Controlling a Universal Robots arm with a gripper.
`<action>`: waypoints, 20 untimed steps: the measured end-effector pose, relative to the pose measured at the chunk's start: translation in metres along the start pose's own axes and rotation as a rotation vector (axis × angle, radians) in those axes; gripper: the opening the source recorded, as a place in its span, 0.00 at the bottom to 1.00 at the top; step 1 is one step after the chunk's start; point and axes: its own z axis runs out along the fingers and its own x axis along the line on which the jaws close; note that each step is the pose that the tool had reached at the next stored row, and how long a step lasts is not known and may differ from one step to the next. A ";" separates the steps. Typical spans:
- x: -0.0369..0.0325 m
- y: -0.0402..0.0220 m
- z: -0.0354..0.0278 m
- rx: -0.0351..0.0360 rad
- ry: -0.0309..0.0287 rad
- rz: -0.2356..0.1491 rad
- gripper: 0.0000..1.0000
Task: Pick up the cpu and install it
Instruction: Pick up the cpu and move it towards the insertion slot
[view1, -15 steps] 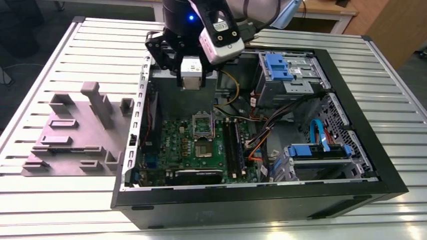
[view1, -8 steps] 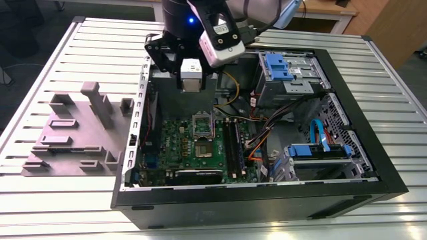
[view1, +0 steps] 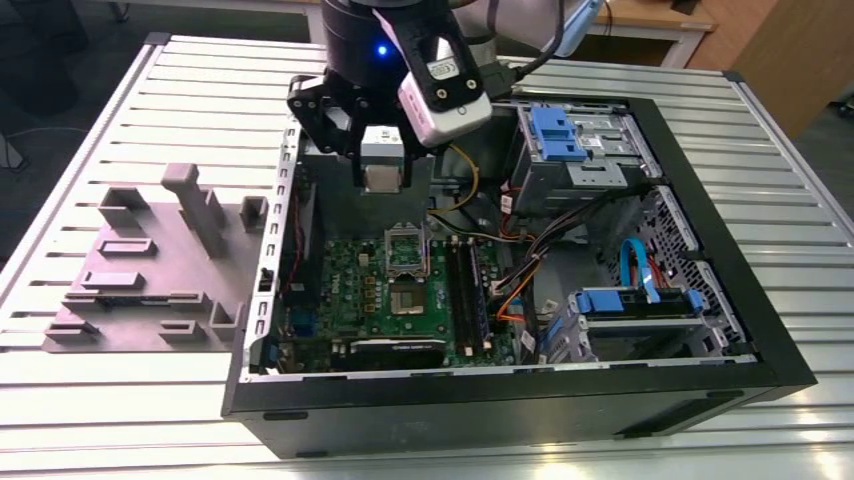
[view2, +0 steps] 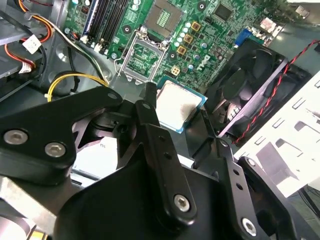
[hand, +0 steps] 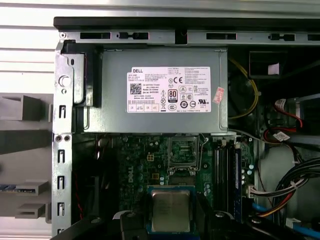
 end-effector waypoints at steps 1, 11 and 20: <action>0.0000 -0.0001 0.0000 0.0000 0.0000 0.000 0.47; 0.0001 -0.0004 0.0087 0.0000 0.0000 0.000 0.47; 0.0001 -0.0005 0.0122 -0.0001 0.0000 0.000 0.47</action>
